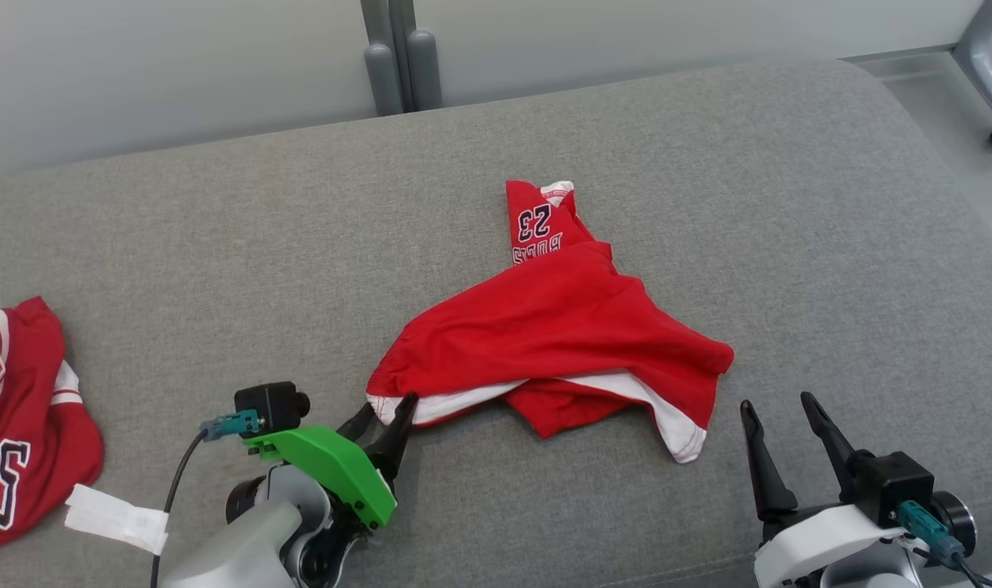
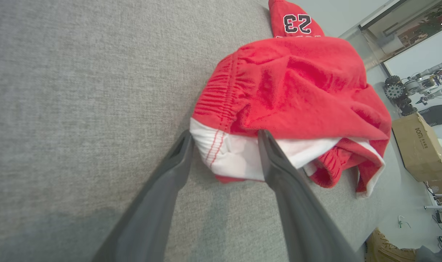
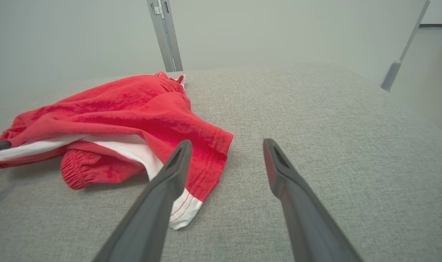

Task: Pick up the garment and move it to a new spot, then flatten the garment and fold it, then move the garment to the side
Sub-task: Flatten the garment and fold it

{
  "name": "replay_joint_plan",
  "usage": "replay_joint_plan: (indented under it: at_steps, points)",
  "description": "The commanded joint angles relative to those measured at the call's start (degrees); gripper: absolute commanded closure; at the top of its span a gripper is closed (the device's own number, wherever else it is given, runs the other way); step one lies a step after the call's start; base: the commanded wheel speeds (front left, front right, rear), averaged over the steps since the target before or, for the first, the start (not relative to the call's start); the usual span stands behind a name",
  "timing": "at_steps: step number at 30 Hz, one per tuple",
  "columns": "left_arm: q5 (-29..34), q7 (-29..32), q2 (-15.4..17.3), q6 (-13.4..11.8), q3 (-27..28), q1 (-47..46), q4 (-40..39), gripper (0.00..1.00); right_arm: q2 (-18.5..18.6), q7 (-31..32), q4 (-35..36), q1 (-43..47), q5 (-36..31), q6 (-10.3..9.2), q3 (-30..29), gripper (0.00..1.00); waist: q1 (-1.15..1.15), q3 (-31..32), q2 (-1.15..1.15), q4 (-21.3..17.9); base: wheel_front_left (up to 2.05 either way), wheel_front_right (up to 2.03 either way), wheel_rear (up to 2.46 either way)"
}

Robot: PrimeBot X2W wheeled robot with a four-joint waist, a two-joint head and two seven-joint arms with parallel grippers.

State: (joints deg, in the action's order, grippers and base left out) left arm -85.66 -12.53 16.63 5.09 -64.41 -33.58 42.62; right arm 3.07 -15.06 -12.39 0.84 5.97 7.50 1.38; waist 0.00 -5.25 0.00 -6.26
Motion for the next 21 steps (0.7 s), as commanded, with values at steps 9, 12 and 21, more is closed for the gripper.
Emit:
replay_joint_plan:
  at_steps: [9,12,21]
  points:
    - [11.03,-2.68,-1.26,2.07,14.37,2.67,0.86,0.00,1.35,-0.18,3.89,2.61,-0.73,-0.02,-1.54,0.00,0.00,1.69,0.00,2.30,0.00,0.00,0.00]
    - [23.93,-2.58,-1.57,0.36,23.23,7.25,-3.66,0.00,2.20,-0.17,6.22,3.79,-1.37,-0.01,-2.55,0.00,0.00,2.14,0.00,3.56,0.00,0.00,0.00]
    - [52.88,-2.61,-6.12,-2.75,45.06,25.06,-19.07,0.00,4.75,-0.18,11.88,6.99,-3.45,-0.02,-4.86,0.00,0.00,4.29,0.00,6.37,0.00,0.00,0.00]
